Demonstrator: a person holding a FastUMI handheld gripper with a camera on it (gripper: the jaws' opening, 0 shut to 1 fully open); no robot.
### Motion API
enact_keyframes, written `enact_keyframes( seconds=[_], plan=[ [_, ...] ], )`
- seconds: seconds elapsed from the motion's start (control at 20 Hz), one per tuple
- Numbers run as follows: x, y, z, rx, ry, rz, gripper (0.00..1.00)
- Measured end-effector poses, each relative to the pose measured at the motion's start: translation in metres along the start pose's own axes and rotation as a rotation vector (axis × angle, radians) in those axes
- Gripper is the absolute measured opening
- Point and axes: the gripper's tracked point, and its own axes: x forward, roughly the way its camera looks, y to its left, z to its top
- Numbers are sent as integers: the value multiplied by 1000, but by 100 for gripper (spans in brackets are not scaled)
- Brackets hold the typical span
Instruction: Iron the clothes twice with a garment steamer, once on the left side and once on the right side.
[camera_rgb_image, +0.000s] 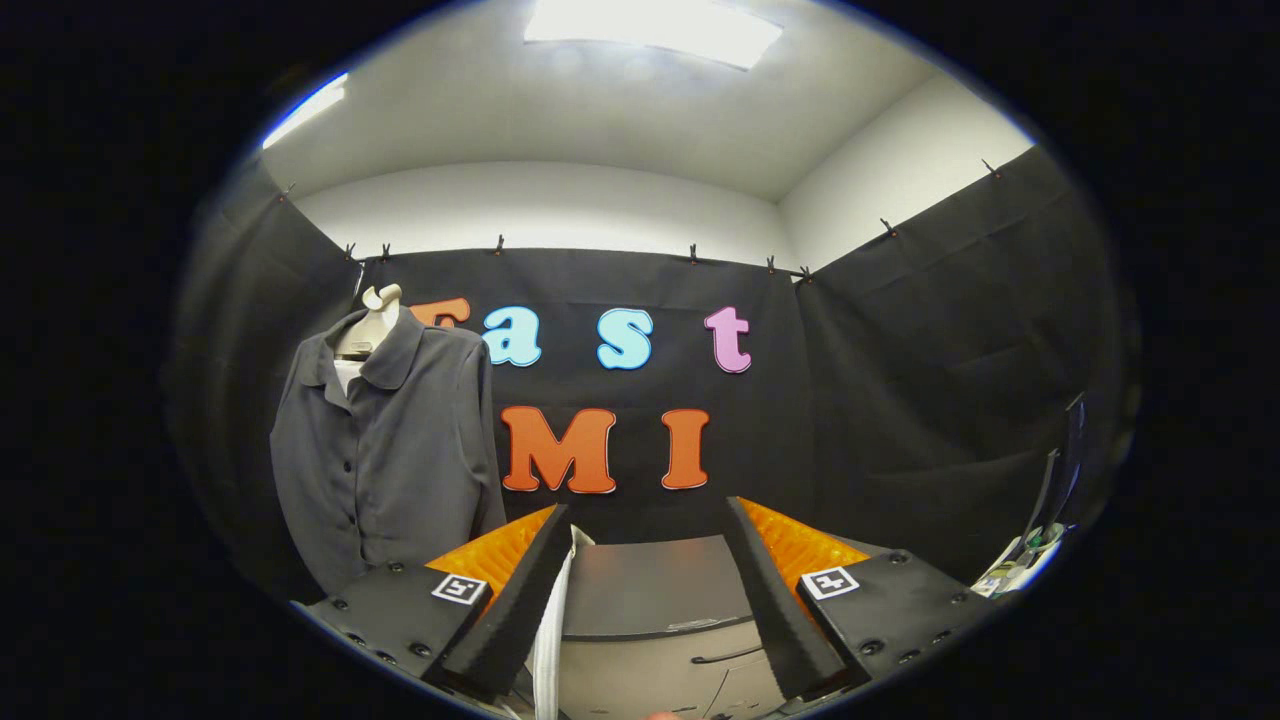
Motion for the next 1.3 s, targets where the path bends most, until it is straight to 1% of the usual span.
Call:
enact_keyframes(
  seconds=[0.1, 0.2, 0.25, 0.4, 0.5, 0.6, 0.75, 0.85, 0.95, 1.15, 1.2, 1.3],
  plan=[
    [-3, -2, -1, 30, 5, -1, 99],
    [-6, 8, 12, 87, -41, 36, 99],
    [-8, 5, 16, 112, -51, 36, 99],
    [-11, -5, 20, 154, -36, 0, 99],
    [-7, 1, 28, 143, -19, 6, 98],
    [7, 3, 35, 84, 1, 0, 98],
    [42, 23, 44, -15, 46, 17, 98],
    [75, 43, 52, -40, 73, 43, 98],
    [116, 64, 57, -50, 97, 82, 97],
    [193, 101, 55, -60, 189, 170, 98],
    [209, 105, 51, -56, 221, 177, 98],
    [246, 100, 34, -41, 274, 160, 98]
  ],
)
